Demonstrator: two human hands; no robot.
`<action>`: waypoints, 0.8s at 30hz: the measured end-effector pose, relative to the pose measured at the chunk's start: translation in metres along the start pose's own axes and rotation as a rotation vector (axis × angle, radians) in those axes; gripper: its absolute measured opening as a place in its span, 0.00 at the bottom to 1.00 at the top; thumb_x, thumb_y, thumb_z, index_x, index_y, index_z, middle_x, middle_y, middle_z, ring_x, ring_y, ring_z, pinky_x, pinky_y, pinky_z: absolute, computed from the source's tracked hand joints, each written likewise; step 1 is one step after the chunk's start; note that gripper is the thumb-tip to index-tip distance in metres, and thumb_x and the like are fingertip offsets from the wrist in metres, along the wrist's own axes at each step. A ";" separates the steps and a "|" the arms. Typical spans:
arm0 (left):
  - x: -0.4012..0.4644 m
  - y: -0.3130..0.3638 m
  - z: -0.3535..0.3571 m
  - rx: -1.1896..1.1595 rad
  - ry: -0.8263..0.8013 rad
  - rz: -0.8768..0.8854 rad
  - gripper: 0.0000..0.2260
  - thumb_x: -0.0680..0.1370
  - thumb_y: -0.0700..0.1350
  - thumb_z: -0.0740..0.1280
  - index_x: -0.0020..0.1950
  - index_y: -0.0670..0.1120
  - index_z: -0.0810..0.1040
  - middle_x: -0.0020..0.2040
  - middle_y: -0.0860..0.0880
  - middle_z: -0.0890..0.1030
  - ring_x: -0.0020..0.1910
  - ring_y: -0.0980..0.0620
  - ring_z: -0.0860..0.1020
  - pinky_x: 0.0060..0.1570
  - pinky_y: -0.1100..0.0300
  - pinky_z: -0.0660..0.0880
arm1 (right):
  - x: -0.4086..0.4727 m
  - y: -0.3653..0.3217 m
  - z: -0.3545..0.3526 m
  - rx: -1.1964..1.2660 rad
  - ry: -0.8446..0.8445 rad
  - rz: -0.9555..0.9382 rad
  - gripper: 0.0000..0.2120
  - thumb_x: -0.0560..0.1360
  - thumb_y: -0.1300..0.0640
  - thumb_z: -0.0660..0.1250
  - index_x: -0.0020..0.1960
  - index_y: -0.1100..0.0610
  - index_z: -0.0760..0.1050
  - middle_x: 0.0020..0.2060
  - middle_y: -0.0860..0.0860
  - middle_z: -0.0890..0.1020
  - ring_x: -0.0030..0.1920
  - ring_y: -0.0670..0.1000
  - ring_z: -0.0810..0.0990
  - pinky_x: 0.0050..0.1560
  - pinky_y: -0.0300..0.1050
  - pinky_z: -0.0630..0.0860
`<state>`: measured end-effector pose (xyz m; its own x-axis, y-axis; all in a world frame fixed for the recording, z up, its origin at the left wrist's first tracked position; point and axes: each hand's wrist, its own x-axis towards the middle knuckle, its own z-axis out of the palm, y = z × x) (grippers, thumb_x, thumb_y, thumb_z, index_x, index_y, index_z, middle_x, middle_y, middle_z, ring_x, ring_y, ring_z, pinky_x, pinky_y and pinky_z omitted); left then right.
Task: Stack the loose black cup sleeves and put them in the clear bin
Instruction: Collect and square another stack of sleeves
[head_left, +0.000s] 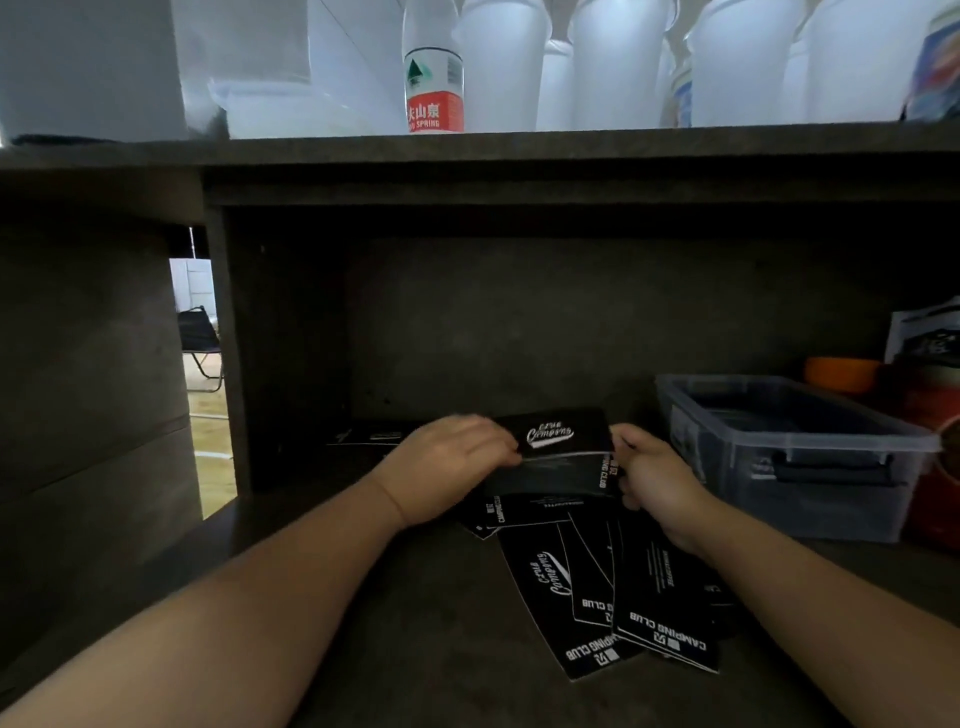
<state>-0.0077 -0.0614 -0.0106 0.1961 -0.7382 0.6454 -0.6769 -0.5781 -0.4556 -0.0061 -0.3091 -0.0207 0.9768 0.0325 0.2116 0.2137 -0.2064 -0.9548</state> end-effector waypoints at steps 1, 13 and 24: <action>-0.005 -0.004 0.005 -0.027 -0.014 0.015 0.11 0.79 0.43 0.61 0.52 0.43 0.83 0.52 0.46 0.84 0.51 0.49 0.81 0.52 0.55 0.76 | 0.001 0.001 0.000 0.014 0.011 0.013 0.13 0.84 0.56 0.52 0.51 0.52 0.75 0.30 0.48 0.73 0.27 0.44 0.68 0.28 0.39 0.63; -0.007 -0.003 0.018 -0.238 -0.072 -0.158 0.23 0.75 0.57 0.70 0.68 0.55 0.74 0.67 0.55 0.75 0.65 0.55 0.71 0.66 0.59 0.69 | 0.005 0.005 0.000 -0.025 0.051 -0.142 0.06 0.78 0.59 0.65 0.43 0.56 0.76 0.31 0.45 0.80 0.27 0.38 0.77 0.26 0.30 0.69; -0.014 -0.004 0.012 -0.524 -0.162 -0.735 0.09 0.77 0.51 0.70 0.54 0.55 0.73 0.41 0.56 0.80 0.39 0.60 0.79 0.39 0.67 0.74 | 0.009 0.008 -0.002 -0.342 -0.055 -0.360 0.21 0.69 0.64 0.74 0.51 0.42 0.74 0.47 0.46 0.82 0.50 0.45 0.81 0.54 0.46 0.78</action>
<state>0.0011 -0.0533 -0.0253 0.7749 -0.3100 0.5509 -0.5701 -0.7191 0.3974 0.0039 -0.3121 -0.0261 0.8429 0.2107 0.4951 0.5304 -0.4807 -0.6983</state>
